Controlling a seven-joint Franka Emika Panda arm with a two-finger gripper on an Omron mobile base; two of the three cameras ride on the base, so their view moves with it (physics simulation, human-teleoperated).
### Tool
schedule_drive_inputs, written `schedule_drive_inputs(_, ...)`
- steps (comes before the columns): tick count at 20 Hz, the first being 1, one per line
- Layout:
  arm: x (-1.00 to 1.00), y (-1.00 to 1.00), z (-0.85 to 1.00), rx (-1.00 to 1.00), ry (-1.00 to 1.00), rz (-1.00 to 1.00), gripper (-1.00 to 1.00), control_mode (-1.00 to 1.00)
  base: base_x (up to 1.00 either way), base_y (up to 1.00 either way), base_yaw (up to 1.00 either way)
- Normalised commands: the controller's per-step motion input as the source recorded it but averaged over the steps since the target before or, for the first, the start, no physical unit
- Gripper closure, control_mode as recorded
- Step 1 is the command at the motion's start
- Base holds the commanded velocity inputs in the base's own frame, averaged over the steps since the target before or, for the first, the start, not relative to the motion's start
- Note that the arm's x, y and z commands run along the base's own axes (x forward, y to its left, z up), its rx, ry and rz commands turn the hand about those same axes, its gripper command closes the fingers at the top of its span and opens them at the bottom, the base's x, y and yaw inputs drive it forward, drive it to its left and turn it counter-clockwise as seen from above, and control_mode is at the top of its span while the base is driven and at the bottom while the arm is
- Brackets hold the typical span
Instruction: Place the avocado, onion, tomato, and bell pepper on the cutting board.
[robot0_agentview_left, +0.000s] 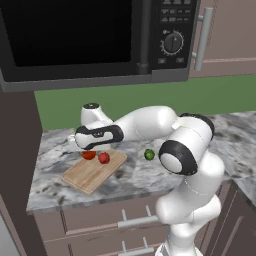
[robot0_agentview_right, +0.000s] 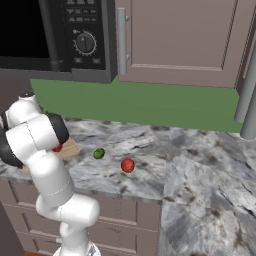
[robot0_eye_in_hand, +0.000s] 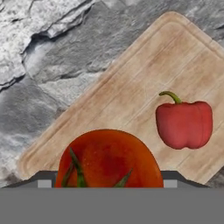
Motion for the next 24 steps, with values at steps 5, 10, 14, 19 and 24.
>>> schedule_drive_inputs(5,0.09,0.15,-0.28,-0.01,0.0,0.0,1.0,-1.0,0.0,0.0,0.0)
schedule_drive_inputs(10,0.02,0.08,-0.2,0.0,0.0,0.0,1.0,-1.0,0.0,0.0,0.0)
schedule_drive_inputs(14,0.01,0.0,-0.24,0.0,0.0,0.0,1.0,-1.0,0.0,0.0,0.0)
schedule_drive_inputs(19,0.0,0.0,-0.26,0.0,0.0,0.0,1.0,-1.0,0.0,0.0,0.0)
schedule_drive_inputs(24,0.02,0.0,-0.27,0.0,0.01,0.0,1.0,-1.0,0.0,0.0,0.0)
